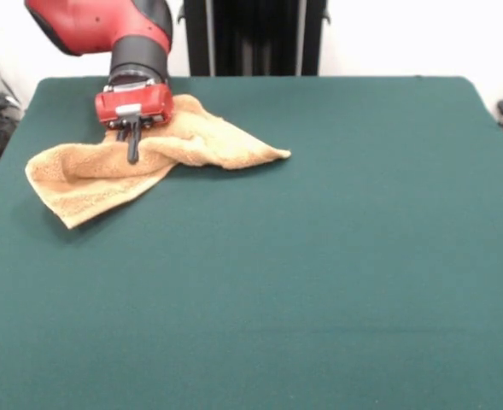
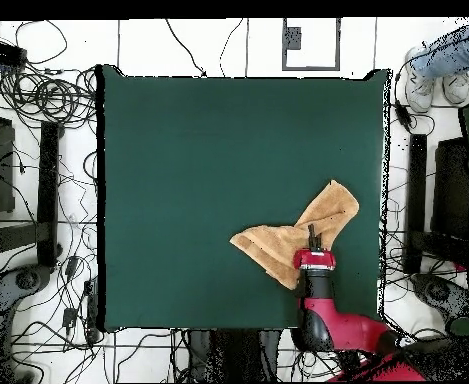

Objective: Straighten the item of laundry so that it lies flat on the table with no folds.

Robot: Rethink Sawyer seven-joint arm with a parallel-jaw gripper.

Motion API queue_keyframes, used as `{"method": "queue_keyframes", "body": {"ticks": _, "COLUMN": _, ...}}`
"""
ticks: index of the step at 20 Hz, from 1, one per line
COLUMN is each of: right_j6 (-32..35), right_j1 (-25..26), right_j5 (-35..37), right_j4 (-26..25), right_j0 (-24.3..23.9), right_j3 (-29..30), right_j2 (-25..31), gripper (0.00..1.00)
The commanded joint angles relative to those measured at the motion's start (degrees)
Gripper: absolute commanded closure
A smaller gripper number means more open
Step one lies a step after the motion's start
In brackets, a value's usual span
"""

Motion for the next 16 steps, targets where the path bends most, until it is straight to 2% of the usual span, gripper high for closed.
{"method": "queue_keyframes", "body": {"ticks": 1, "right_j6": -6.0, "right_j1": -0.18, "right_j5": 0.55, "right_j4": -5.15, "right_j0": 7.04, "right_j3": -11.14, "right_j2": -1.77, "gripper": 1.0}}
{"method": "queue_keyframes", "body": {"ticks": 4, "right_j6": 0.61, "right_j1": -2.29, "right_j5": 6.01, "right_j4": -18.8, "right_j0": 13.59, "right_j3": -17.13, "right_j2": -1.99, "gripper": 1.0}}
{"method": "queue_keyframes", "body": {"ticks": 5, "right_j6": 0.97, "right_j1": -2.66, "right_j5": 8.6, "right_j4": -20.35, "right_j0": 15.86, "right_j3": -18.07, "right_j2": -2.88, "gripper": 1.0}}
{"method": "queue_keyframes", "body": {"ticks": 6, "right_j6": 1.65, "right_j1": -3.26, "right_j5": 14.87, "right_j4": -22.97, "right_j0": 20.7, "right_j3": -19.67, "right_j2": -5.01, "gripper": 1.0}}
{"method": "queue_keyframes", "body": {"ticks": 8, "right_j6": 1.56, "right_j1": -3.09, "right_j5": 20.74, "right_j4": -24.33, "right_j0": 25.93, "right_j3": -21.17, "right_j2": -7.13, "gripper": 1.0}}
{"method": "queue_keyframes", "body": {"ticks": 10, "right_j6": 1.97, "right_j1": -2.25, "right_j5": 22.81, "right_j4": -24.44, "right_j0": 28.49, "right_j3": -22.02, "right_j2": -7.75, "gripper": 1.0}}
{"method": "queue_keyframes", "body": {"ticks": 11, "right_j6": 2.38, "right_j1": -1.78, "right_j5": 22.68, "right_j4": -24.28, "right_j0": 28.92, "right_j3": -22.3, "right_j2": -7.75, "gripper": 1.0}}
{"method": "queue_keyframes", "body": {"ticks": 13, "right_j6": 7.32, "right_j1": -0.04, "right_j5": 20.03, "right_j4": -26.63, "right_j0": 29.06, "right_j3": -24.13, "right_j2": -6.35, "gripper": 1.0}}
{"method": "queue_keyframes", "body": {"ticks": 14, "right_j6": 14.53, "right_j1": 1.88, "right_j5": 15.62, "right_j4": -30.0, "right_j0": 27.75, "right_j3": -26.18, "right_j2": -4.06, "gripper": 1.0}}
{"method": "queue_keyframes", "body": {"ticks": 16, "right_j6": 19.84, "right_j1": 4.39, "right_j5": 10.95, "right_j4": -32.45, "right_j0": 26.44, "right_j3": -28.64, "right_j2": -1.83, "gripper": 1.0}}
